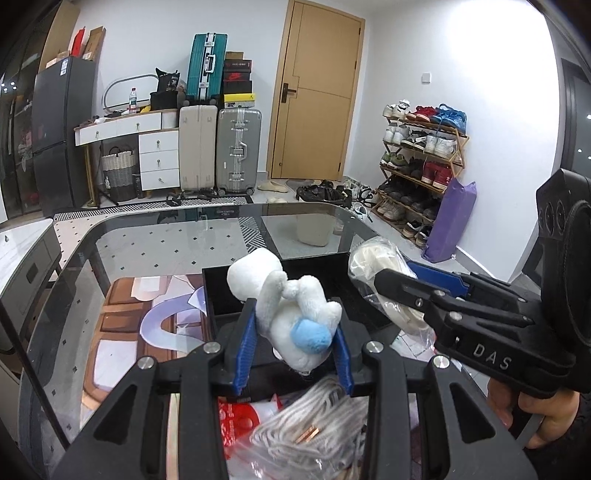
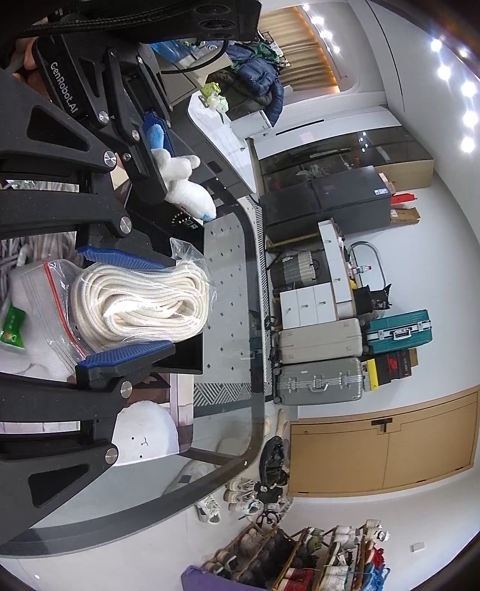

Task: Organize soft objects
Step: 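Carry the rope bag and plush toy into the black box and release both, then grasp the white bubble-wrap foam with the right gripper, then grasp the green medicine sachet with the left gripper while the right gripper holds the foam, then lower the foam and green sachet into the black box and open both grippers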

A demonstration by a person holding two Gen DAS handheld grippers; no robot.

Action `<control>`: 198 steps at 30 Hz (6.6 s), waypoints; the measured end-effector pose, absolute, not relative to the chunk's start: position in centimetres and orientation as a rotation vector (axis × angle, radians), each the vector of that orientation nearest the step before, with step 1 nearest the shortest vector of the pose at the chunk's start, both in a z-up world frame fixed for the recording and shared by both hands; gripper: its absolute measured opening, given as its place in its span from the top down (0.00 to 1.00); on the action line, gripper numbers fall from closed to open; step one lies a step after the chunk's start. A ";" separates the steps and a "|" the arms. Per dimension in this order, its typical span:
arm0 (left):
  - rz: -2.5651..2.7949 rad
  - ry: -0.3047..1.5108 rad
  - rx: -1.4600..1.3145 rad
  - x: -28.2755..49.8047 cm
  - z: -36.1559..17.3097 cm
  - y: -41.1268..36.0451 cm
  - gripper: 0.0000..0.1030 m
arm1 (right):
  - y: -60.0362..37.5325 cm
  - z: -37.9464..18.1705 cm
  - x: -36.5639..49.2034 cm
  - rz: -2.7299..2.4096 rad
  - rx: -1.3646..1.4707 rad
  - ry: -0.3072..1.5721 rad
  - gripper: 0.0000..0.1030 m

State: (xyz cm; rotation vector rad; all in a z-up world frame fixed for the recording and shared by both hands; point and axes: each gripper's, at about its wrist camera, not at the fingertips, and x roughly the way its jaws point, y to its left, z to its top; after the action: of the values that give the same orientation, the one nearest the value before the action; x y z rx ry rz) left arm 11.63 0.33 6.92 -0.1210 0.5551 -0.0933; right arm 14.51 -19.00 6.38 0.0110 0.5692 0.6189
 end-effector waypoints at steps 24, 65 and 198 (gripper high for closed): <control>-0.057 0.648 -0.151 14.5 5.6 1.0 0.53 | -17.8 4.5 18.3 0.589 -0.009 0.609 0.46; 0.005 0.723 -0.208 5.8 2.1 3.6 0.00 | -23.8 0.3 12.2 0.553 0.174 0.775 0.01; -0.071 0.626 -0.195 11.7 6.3 2.8 0.55 | -20.4 4.9 13.3 0.757 0.082 0.595 0.28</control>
State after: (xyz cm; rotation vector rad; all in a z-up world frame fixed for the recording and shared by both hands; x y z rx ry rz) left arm 11.74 2.83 6.33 -0.1951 0.6261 -0.0708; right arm 13.29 -20.43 4.89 0.0819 0.5950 0.7567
